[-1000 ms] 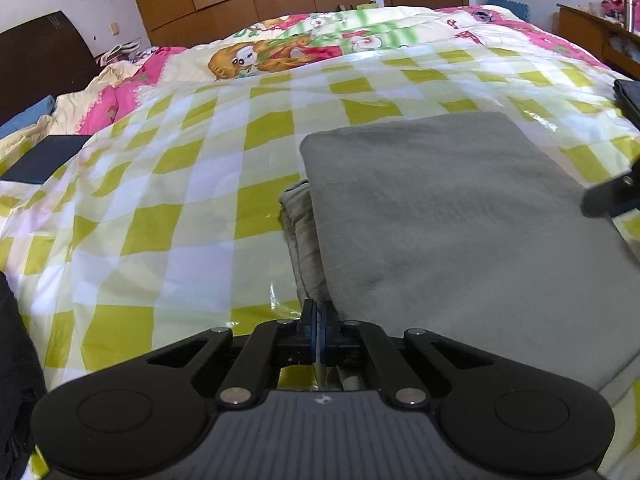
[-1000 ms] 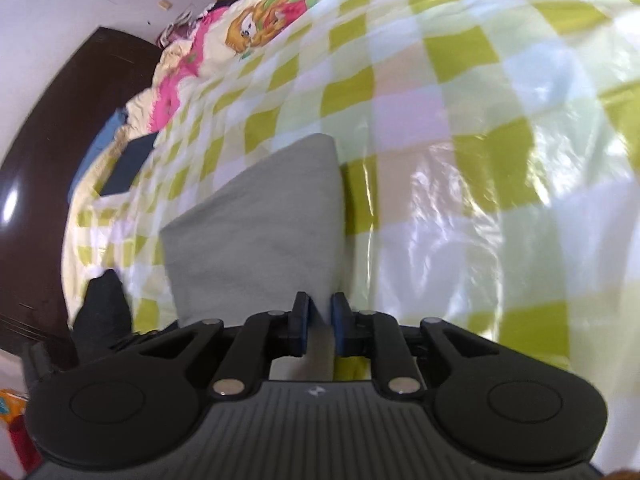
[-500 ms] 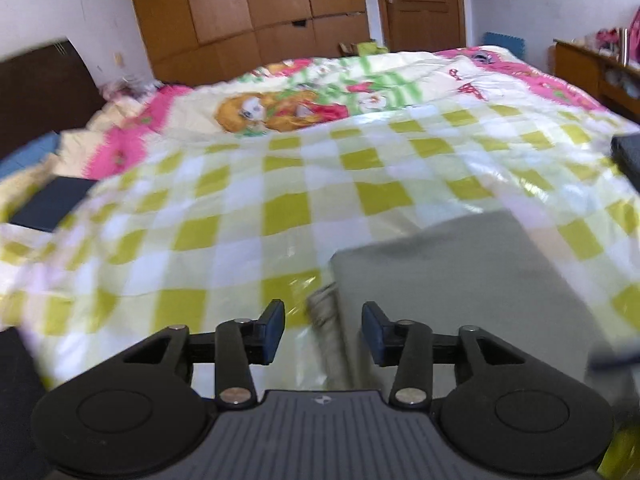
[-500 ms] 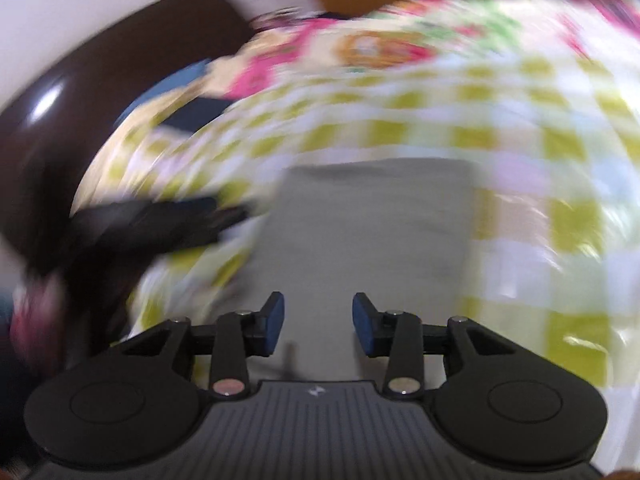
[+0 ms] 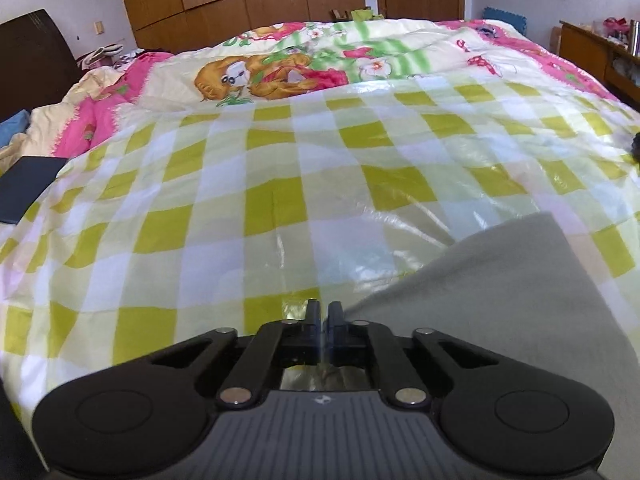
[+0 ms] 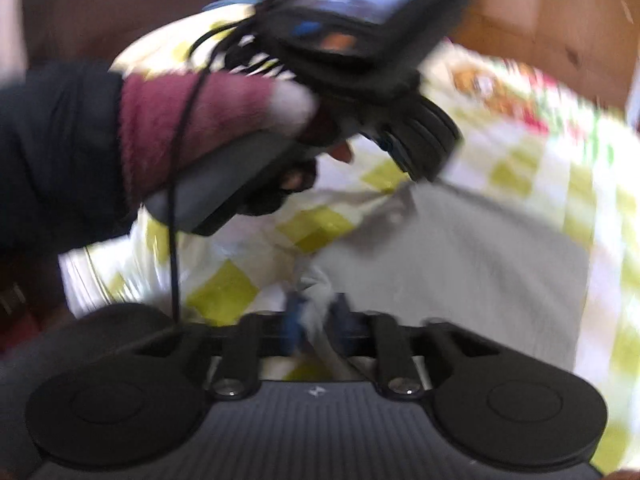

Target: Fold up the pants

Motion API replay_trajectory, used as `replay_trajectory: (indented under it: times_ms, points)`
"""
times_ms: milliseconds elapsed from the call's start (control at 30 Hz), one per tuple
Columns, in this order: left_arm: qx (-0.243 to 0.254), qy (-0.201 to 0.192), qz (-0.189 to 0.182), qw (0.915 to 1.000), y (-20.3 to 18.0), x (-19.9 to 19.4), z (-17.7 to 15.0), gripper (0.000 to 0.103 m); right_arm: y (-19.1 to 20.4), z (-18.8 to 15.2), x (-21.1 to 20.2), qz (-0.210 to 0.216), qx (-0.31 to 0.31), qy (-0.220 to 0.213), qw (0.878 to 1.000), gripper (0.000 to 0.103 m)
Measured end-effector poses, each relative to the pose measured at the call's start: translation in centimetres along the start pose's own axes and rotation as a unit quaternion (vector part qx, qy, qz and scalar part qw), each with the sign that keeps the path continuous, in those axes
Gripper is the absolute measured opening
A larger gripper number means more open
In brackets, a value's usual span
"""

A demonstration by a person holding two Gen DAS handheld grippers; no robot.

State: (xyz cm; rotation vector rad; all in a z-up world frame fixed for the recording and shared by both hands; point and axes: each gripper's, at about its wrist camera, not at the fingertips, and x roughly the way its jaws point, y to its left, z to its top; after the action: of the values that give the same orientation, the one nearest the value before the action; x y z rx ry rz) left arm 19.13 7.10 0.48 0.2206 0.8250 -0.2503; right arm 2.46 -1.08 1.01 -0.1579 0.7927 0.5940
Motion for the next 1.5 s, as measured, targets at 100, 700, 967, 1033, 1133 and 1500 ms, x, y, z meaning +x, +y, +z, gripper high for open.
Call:
replay_trajectory:
  times_ms: [100,700,967,1033,1133,1500]
  points:
    - [0.01,-0.02,0.002,0.9997,-0.1,-0.5,1.2,0.017,-1.3,1.5,-1.8,0.006,0.033,-0.034,0.999,0.007]
    - [0.078,-0.017,0.017,0.9967,-1.0,-0.3,0.1,0.019,-0.7,0.7,4.5,0.049,0.062,0.002,0.997,0.04]
    - [0.075,0.028,0.059,0.995,-1.3,0.9,-2.2,0.019,-2.0,-0.1,3.8,0.038,0.077,0.012,0.996,0.04]
    - [0.064,0.026,0.059,0.9959,-1.1,0.3,-2.3,0.02,-2.0,0.0,3.0,0.035,0.08,0.005,0.996,0.041]
    - [0.057,0.019,0.058,0.9965,-0.9,-0.5,-2.3,0.021,-1.9,-0.3,1.4,0.034,0.085,-0.008,0.996,0.042]
    - [0.052,-0.002,0.049,0.9975,-2.1,-4.2,-3.3,0.022,-5.0,-1.3,-3.6,-0.023,0.128,-0.041,0.991,0.051]
